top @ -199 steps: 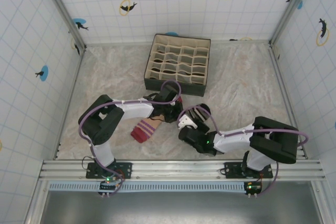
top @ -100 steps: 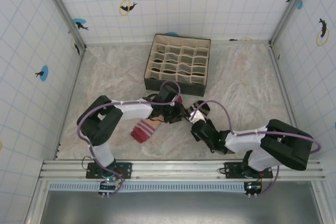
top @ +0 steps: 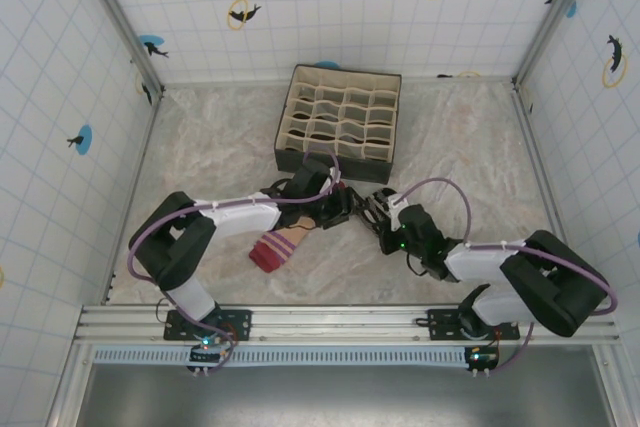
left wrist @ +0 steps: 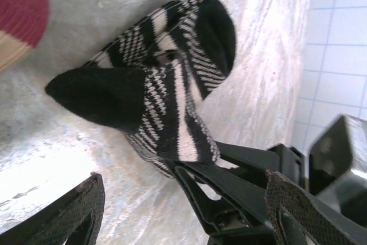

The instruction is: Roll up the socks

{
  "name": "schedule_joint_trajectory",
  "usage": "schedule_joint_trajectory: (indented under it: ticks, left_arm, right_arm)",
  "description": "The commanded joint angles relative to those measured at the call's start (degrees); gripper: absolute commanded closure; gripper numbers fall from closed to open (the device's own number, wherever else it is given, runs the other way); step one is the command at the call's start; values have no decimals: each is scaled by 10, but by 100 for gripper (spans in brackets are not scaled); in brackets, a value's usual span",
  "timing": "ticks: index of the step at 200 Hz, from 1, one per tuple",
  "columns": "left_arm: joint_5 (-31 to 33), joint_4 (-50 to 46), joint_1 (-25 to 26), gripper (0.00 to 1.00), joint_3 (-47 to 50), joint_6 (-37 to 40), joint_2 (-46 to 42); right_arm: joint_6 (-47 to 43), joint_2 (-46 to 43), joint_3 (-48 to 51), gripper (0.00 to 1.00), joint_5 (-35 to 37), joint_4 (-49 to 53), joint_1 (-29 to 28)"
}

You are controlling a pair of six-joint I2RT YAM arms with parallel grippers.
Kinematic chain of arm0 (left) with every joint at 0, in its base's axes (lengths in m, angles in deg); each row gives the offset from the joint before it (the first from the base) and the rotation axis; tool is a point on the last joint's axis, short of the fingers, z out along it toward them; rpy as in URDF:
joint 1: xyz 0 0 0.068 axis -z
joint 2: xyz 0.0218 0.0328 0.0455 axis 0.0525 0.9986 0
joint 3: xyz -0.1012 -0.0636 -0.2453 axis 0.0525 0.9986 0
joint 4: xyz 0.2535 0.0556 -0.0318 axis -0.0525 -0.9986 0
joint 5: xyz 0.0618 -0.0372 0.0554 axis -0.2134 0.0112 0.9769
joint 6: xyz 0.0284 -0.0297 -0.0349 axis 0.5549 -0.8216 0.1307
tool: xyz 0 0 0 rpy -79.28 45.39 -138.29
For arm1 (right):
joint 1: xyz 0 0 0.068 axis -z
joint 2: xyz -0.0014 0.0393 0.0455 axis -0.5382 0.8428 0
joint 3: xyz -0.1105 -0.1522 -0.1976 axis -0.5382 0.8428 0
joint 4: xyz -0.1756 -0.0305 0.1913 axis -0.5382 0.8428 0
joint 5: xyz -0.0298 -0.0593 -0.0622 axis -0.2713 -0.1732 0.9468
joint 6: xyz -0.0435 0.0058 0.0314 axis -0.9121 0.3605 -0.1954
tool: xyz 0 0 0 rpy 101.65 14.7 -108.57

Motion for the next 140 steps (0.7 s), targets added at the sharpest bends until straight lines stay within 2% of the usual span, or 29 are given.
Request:
schedule_joint_trajectory:
  ticks: [1, 24, 73, 140]
  left_arm:
    - [-9, 19, -2, 26, 10, 9, -10]
    - [-9, 19, -2, 27, 15, 10, 0]
    - [6, 29, -2, 29, 20, 15, 25]
    - [27, 53, -1, 36, -6, 9, 85]
  right_arm:
    - [54, 27, 30, 98, -153, 30, 43]
    - [91, 51, 27, 97, -240, 5, 90]
    - [170, 127, -11, 97, -332, 9, 154]
    - [226, 180, -30, 98, -355, -3, 170]
